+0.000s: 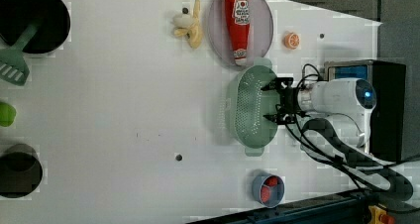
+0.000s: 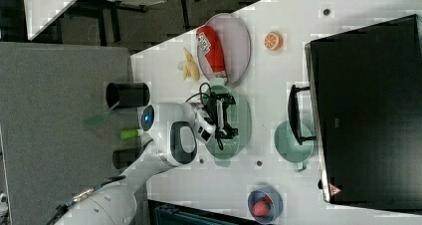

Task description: Drag strainer left to right.

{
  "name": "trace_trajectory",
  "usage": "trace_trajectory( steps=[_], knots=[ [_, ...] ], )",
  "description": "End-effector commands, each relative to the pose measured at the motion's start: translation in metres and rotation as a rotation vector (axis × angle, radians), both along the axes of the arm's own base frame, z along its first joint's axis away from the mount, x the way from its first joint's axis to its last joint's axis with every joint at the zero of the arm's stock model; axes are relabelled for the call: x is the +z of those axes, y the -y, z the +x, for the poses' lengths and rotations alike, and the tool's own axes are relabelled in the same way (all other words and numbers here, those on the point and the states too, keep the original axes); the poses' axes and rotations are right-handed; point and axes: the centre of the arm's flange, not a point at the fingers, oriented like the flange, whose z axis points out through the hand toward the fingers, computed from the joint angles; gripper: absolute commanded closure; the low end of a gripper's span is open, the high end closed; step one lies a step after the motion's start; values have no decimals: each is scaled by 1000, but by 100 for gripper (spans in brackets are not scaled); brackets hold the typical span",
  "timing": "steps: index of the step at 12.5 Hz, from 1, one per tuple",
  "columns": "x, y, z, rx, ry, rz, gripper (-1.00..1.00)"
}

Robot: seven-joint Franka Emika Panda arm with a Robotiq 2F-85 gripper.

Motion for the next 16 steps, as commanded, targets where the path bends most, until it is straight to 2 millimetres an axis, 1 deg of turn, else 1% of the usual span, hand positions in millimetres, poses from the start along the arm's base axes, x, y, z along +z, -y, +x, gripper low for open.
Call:
trace_trajectory(
  steps=[1, 3, 7, 13, 15, 16],
  knots=[
    [7, 25, -6, 96, -15, -10, -100],
    [7, 44, -6, 80, -5, -18, -100],
    [7, 73, -8, 32, -1, -32, -100],
    [6, 106, -13, 10, -6, -50, -100],
    [9, 104, -11, 29, 0, -48, -100],
    [17, 96, -7, 84, 13, -44, -100]
  ],
)
